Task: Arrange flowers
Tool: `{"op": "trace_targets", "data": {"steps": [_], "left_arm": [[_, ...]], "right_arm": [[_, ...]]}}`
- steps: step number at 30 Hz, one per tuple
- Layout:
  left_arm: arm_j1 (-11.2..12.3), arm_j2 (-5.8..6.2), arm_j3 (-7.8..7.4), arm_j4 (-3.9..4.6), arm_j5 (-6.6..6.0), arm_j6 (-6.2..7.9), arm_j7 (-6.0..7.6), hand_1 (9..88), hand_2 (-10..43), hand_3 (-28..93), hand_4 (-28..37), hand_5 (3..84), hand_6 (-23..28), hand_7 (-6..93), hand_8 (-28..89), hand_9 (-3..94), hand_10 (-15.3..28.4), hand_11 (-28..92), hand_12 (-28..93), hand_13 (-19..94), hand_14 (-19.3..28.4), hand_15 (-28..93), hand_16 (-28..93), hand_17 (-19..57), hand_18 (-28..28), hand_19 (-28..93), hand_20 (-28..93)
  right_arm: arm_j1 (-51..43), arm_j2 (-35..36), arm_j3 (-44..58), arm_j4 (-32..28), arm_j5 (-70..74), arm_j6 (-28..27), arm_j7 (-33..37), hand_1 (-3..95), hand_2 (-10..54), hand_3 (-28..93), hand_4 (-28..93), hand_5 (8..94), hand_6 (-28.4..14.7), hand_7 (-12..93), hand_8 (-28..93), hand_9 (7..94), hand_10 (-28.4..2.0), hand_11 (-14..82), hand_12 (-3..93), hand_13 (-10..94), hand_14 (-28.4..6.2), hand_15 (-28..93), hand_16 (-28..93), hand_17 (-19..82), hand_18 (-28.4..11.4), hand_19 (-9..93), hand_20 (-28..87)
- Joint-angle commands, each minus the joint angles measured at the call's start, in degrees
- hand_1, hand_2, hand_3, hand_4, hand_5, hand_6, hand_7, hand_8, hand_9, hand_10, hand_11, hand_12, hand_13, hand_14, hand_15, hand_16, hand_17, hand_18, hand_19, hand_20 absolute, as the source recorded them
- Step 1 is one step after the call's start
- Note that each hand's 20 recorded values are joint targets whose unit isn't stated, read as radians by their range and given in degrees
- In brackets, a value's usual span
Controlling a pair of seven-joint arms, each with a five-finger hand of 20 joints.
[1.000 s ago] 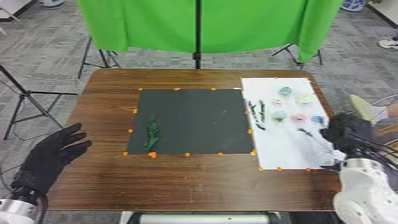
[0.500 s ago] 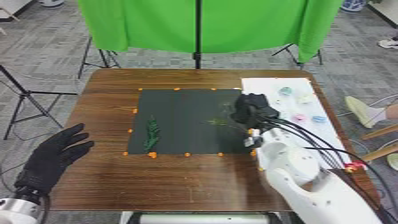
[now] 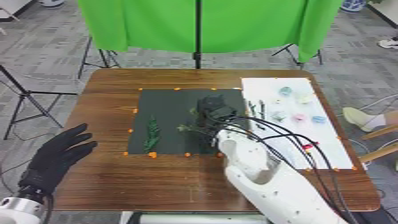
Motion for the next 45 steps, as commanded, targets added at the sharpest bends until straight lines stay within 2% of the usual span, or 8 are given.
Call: {"op": "trace_targets", "data": {"steps": [1,3,5,7,15,30,40,45], "left_arm": [[-0.4,0.90,0.90,0.84,-0.02,-0.44,-0.79,26.4,-2.1,70,-26.8,34.8,5.1,20.2,-10,31.5,13.9,25,16,28,16.8,35,-2,-6.4,23.1,52,0],[-0.4,1.01,1.10,0.89,-0.03,-0.44,-0.89,26.4,-2.1,70,-26.7,34.8,5.1,20.3,-10,31.5,13.8,25,16,28,16.8,35,-2,-6.4,23.1,52,0],[-0.7,1.23,1.26,0.99,-0.06,-0.47,-0.99,26.4,-2.1,70,-26.7,34.8,5.1,20.3,-10,31.5,13.9,25,16,28,16.8,35,-2,-6.4,23.1,52,0],[-1.0,1.46,1.38,1.14,0.00,-0.58,-1.34,26.4,-2.1,70,-26.7,34.8,5.2,20.3,-10,31.5,13.9,25,16,28,16.8,35,-2,-6.4,23.1,52,0],[-1.7,1.42,1.40,1.34,0.36,-1.35,-2.49,26.4,-2.1,70,-26.8,34.9,5.2,20.3,-10,31.5,13.8,25,16,28,16.9,35,-2,-6.4,23.1,52,0],[-2.6,2.20,1.72,1.74,0.32,-1.73,-3.50,26.5,-2.1,70,-26.9,34.8,5.2,20.1,-10,31.4,13.8,25,16,28,17.0,35,-2,-6.4,23.1,52,0],[-2.0,1.84,1.60,1.50,0.33,-1.31,-2.82,26.6,-2.0,70,-26.7,34.8,5.2,20.2,-10,31.5,13.9,25,16,28,16.8,35,-2,-6.4,23.1,52,0],[-1.3,1.58,1.37,1.27,0.21,-0.79,-2.08,26.5,-2.1,70,-26.7,34.9,5.2,20.3,-10,31.5,13.8,25,16,28,16.8,35,-2,-6.4,23.1,52,0]], "right_arm": [[2.0,-4.7,-1.6,3.2,-1.7,-4.6,3.1,37.8,-9.5,85,-23,86.4,1.6,47,15,87.0,-9.2,66.0,40.5,77,-11.7,89,35,33,-22.8,82,44],[2.7,-5.9,-2.0,4.1,-2.2,-6.5,4.8,36.8,-9.5,86,-21,87.8,1.9,47,14,88.4,-9.0,66.6,40.7,79,-11.5,90,36,35,-22.9,83,44],[3.2,-6.9,-2.0,4.9,-1.6,-8.1,6.3,34.6,-8.7,87,-18,90.6,2.3,51,-2,90.3,-8.7,67.1,40.5,81,-11.2,90,36,37,-23.2,85,41],[3.6,-7.7,-2.0,5.4,-1.3,-9.4,7.5,33.3,-7.2,87,-17,93.0,2.6,52,-7,92.5,-8.5,67.3,39.8,83,-10.8,90,35,38,-23.4,86,40],[2.4,-10.2,0.2,3.3,3.4,-15.0,10.8,30.4,-1.0,86,-18,93.7,3.8,54,-6,93.7,-7.3,69.7,32.4,89,-9.0,87,33,42,-22.9,88,34],[2.1,-13.1,1.2,3.0,5.9,-15.3,11.0,28.6,5.4,85,-19,93.7,3.8,53,-6,93.7,-7.0,69.1,28.6,90,-8.2,85,32,43,-23.0,89,31],[2.0,-13.2,2.9,2.3,6.0,-16.4,10.3,15.4,13.7,81,-20,93.7,3.2,52,-6,93.7,-7.0,68.2,28.7,90,-8.2,85,32,43,-23.6,90,30],[2.3,-12.0,4.1,0.4,6.9,-18.1,9.4,10.7,13.5,76,-22,93.7,2.3,47,-6,93.7,-7.0,66.6,30.0,90,-8.5,85,33,42,-24.0,90,31]]}}
